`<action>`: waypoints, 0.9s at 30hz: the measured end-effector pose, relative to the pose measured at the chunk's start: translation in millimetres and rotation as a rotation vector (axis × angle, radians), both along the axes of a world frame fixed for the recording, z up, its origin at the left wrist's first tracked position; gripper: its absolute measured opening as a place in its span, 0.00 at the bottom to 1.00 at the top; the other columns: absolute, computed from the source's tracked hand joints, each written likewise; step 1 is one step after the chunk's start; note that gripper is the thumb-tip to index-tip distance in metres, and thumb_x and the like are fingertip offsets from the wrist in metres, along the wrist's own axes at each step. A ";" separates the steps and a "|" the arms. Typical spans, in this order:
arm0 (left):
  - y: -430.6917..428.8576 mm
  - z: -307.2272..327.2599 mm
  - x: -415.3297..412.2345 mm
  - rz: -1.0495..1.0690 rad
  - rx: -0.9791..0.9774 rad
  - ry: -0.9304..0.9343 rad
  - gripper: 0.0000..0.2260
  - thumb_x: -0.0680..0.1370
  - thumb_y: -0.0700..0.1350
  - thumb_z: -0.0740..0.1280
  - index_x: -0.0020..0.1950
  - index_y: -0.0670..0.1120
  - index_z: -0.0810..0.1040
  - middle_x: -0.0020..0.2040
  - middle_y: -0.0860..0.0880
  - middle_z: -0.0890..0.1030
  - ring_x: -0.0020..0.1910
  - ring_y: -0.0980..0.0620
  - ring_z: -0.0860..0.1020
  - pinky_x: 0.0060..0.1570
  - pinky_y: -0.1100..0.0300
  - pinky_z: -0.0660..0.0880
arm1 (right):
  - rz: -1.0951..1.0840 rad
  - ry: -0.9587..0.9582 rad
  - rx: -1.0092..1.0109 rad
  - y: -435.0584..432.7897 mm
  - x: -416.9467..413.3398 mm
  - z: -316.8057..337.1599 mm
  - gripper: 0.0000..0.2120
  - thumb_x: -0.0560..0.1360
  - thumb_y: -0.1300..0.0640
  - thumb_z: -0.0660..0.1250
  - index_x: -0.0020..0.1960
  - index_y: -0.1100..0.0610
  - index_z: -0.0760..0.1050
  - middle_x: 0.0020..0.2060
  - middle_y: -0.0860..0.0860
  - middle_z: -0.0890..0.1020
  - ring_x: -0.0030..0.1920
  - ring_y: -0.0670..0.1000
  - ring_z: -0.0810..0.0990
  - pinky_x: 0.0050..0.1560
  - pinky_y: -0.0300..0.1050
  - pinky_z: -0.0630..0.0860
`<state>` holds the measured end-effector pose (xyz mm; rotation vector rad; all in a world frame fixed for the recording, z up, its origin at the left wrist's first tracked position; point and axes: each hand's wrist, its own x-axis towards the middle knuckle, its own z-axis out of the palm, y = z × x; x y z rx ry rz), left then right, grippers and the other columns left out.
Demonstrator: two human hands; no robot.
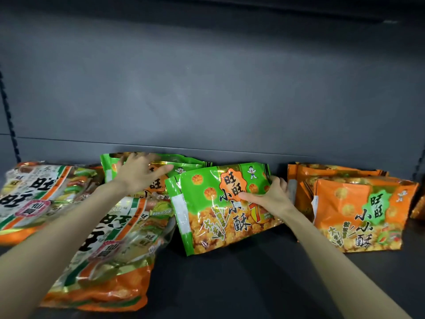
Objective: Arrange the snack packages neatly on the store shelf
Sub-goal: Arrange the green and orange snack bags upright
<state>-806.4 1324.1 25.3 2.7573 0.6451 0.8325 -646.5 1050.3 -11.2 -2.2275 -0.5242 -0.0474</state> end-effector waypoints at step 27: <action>-31.5 25.3 29.6 -0.004 -0.230 -0.058 0.36 0.66 0.72 0.64 0.68 0.54 0.71 0.72 0.46 0.67 0.74 0.43 0.60 0.72 0.38 0.48 | 0.040 -0.134 0.563 -30.1 -27.6 -34.2 0.60 0.56 0.56 0.82 0.75 0.52 0.46 0.70 0.51 0.66 0.67 0.47 0.67 0.67 0.46 0.67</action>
